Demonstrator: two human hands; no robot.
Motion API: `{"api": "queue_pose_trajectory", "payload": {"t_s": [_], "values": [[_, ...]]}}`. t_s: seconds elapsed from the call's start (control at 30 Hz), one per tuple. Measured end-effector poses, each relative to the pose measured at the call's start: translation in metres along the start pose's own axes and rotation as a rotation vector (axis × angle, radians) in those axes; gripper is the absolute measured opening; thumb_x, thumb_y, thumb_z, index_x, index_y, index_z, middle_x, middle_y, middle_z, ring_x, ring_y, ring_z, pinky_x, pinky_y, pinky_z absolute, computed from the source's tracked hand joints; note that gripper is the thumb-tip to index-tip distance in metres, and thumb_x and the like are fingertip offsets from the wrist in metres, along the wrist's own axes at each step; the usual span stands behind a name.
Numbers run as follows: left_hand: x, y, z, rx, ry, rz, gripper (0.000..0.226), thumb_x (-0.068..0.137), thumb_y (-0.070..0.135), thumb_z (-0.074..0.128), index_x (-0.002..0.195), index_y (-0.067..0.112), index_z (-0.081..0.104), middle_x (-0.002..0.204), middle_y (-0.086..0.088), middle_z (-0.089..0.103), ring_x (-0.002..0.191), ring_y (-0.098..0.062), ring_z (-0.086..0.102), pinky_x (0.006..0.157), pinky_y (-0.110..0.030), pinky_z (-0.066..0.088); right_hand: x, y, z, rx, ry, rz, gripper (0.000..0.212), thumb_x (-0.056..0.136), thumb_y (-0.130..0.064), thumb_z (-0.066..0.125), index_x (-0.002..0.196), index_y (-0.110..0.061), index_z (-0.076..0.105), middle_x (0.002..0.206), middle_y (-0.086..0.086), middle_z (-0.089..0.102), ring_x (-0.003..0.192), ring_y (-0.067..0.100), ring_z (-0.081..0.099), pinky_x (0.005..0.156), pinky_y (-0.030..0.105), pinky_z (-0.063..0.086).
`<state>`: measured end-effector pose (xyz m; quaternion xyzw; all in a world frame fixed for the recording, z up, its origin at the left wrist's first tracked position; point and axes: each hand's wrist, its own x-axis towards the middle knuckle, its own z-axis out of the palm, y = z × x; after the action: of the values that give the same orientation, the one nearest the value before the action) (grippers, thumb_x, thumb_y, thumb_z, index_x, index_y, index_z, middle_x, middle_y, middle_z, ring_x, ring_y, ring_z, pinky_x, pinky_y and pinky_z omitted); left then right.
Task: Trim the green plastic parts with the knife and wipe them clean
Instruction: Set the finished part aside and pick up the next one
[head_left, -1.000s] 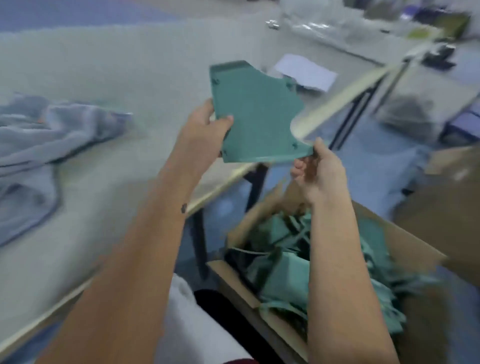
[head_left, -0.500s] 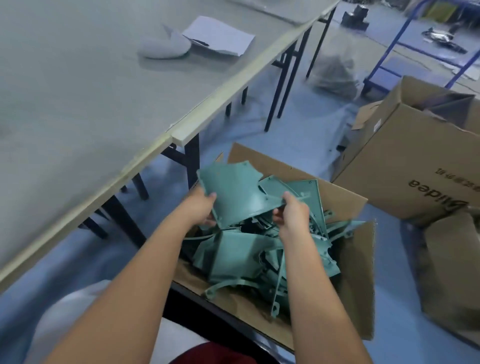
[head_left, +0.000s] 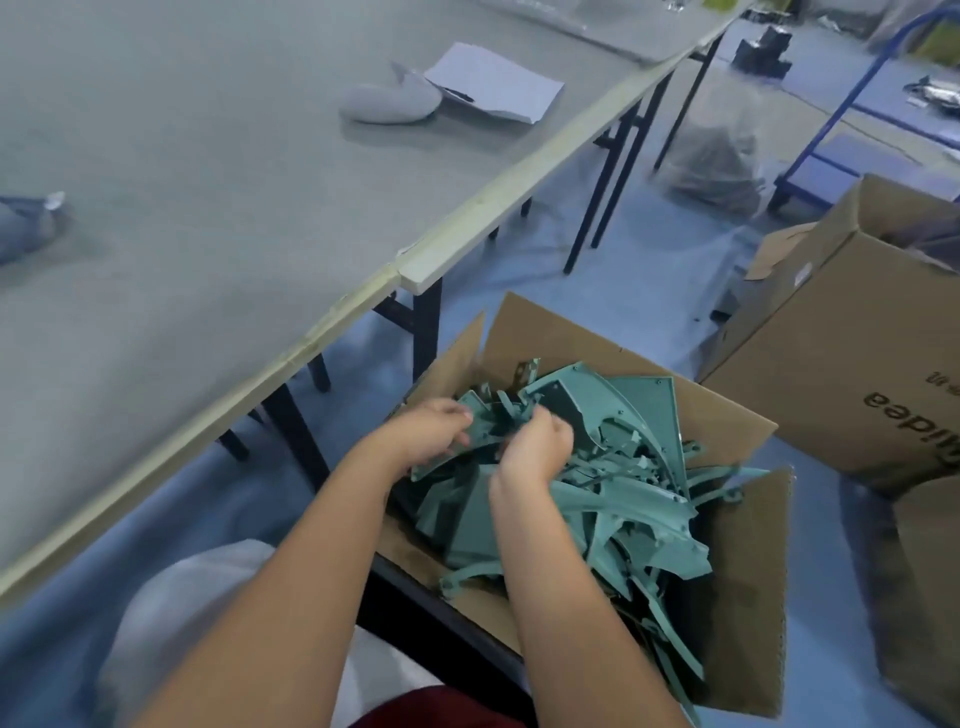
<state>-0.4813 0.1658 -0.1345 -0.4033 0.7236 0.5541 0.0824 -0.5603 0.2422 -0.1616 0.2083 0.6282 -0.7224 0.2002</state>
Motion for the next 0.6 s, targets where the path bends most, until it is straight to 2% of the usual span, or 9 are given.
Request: {"api": "queue_pose_trajectory", "payload": {"t_s": [0.1, 0.17, 0.23, 0.33, 0.47, 0.6], "values": [[-0.024, 0.034, -0.025, 0.022, 0.001, 0.165, 0.025, 0.103, 0.029, 0.041, 0.114, 0.023, 0.063, 0.108, -0.002, 0.068, 0.093, -0.017, 0.063, 0.080, -0.032, 0.050, -0.040, -0.026, 0.035, 0.017, -0.194, -0.244, 0.015, 0.092, -0.013, 0.049, 0.078, -0.015, 0.045, 0.075, 0.003, 0.046, 0.062, 0.016, 0.039, 0.060, 0.033, 0.034], [-0.046, 0.051, -0.052, 0.014, 0.072, 0.271, 0.026, 0.101, 0.021, 0.040, 0.105, 0.018, 0.066, 0.103, -0.011, 0.069, 0.084, -0.020, 0.062, 0.074, -0.035, 0.053, -0.072, -0.041, 0.059, 0.069, -0.327, -0.371, 0.015, 0.092, -0.010, 0.050, 0.079, -0.013, 0.044, 0.071, -0.002, 0.045, 0.062, 0.011, 0.042, 0.061, 0.030, 0.037], [-0.070, 0.058, -0.085, -0.033, 0.216, 0.337, 0.025, 0.099, 0.013, 0.040, 0.105, 0.011, 0.064, 0.095, -0.012, 0.069, 0.081, -0.018, 0.061, 0.072, -0.034, 0.055, -0.107, -0.051, 0.086, 0.142, -0.470, -0.462, 0.017, 0.092, -0.006, 0.049, 0.078, -0.014, 0.044, 0.066, -0.006, 0.042, 0.057, 0.007, 0.041, 0.056, 0.023, 0.038], [-0.112, 0.043, -0.139, -0.123, 0.451, 0.378, 0.025, 0.099, 0.009, 0.039, 0.105, 0.021, 0.060, 0.086, 0.004, 0.065, 0.076, -0.011, 0.064, 0.060, -0.018, 0.056, -0.164, -0.050, 0.130, 0.179, -0.682, -0.505, 0.023, 0.091, 0.000, 0.049, 0.075, -0.016, 0.043, 0.063, -0.006, 0.039, 0.055, 0.004, 0.038, 0.056, 0.021, 0.036], [-0.171, -0.005, -0.198, -0.374, 0.716, 0.348, 0.027, 0.097, 0.006, 0.040, 0.112, 0.016, 0.060, 0.084, -0.002, 0.064, 0.069, -0.012, 0.063, 0.056, -0.023, 0.055, -0.250, -0.022, 0.181, 0.125, -1.013, -0.518, 0.026, 0.090, 0.003, 0.051, 0.074, -0.017, 0.043, 0.055, -0.016, 0.042, 0.052, -0.002, 0.038, 0.057, 0.017, 0.035], [-0.224, -0.064, -0.236, -0.525, 1.057, 0.299, 0.026, 0.097, 0.004, 0.041, 0.091, 0.022, 0.060, 0.066, 0.003, 0.063, 0.058, -0.009, 0.061, 0.055, -0.021, 0.051, -0.334, 0.023, 0.209, -0.037, -1.287, -0.611, 0.026, 0.087, 0.003, 0.055, 0.075, -0.018, 0.046, 0.063, -0.009, 0.046, 0.055, -0.005, 0.044, 0.061, 0.013, 0.037]]}}
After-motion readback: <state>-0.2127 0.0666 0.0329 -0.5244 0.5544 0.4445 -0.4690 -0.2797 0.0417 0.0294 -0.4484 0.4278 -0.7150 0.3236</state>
